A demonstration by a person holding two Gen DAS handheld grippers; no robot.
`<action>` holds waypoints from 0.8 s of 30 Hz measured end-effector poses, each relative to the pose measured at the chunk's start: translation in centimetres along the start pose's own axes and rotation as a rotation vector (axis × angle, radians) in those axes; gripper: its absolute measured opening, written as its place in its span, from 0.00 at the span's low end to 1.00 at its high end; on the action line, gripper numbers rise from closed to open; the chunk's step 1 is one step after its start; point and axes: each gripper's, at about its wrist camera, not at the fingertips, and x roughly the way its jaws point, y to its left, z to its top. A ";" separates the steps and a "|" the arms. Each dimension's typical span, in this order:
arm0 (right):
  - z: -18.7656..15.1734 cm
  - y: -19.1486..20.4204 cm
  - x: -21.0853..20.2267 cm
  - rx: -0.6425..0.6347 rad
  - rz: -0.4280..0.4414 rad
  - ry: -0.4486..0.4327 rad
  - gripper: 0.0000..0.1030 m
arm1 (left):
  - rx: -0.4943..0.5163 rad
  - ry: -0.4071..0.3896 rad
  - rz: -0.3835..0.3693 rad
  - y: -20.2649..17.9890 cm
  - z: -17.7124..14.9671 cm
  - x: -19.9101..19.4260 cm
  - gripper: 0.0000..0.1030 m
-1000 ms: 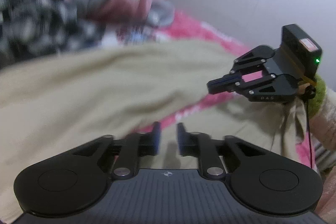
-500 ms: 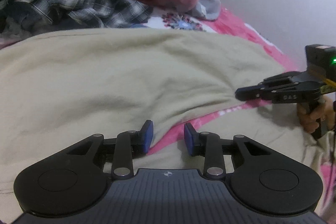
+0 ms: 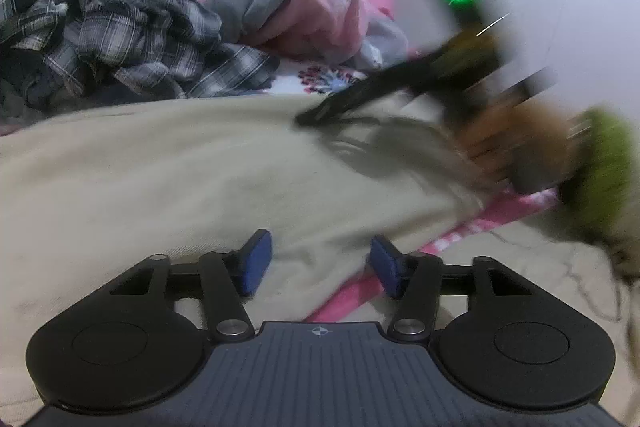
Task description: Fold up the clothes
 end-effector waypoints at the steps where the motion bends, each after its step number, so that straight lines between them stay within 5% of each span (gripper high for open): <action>1: -0.3 -0.9 1.4 0.022 -0.007 -0.007 0.00 | -0.002 -0.001 -0.006 0.1 -0.2 0.0 0.58; 6: -1.0 -3.0 0.0 0.191 0.058 -0.066 0.00 | -0.011 -0.005 -0.022 0.2 -0.4 0.1 0.62; 11: 1.4 -0.1 -3.1 0.166 0.129 -0.118 0.01 | -0.026 -0.009 -0.039 0.5 -0.5 0.3 0.62; 17: 1.7 2.1 4.8 0.027 -0.020 -0.013 0.00 | -0.104 -0.027 -0.122 1.9 -0.7 0.3 0.66; 20: 2.7 1.4 4.7 0.108 -0.016 -0.027 0.00 | -0.115 -0.031 -0.138 2.0 -0.8 0.0 0.67; 24: 3.9 3.6 1.7 0.056 -0.006 -0.060 0.01 | -0.104 -0.028 -0.137 1.8 -0.7 -0.1 0.69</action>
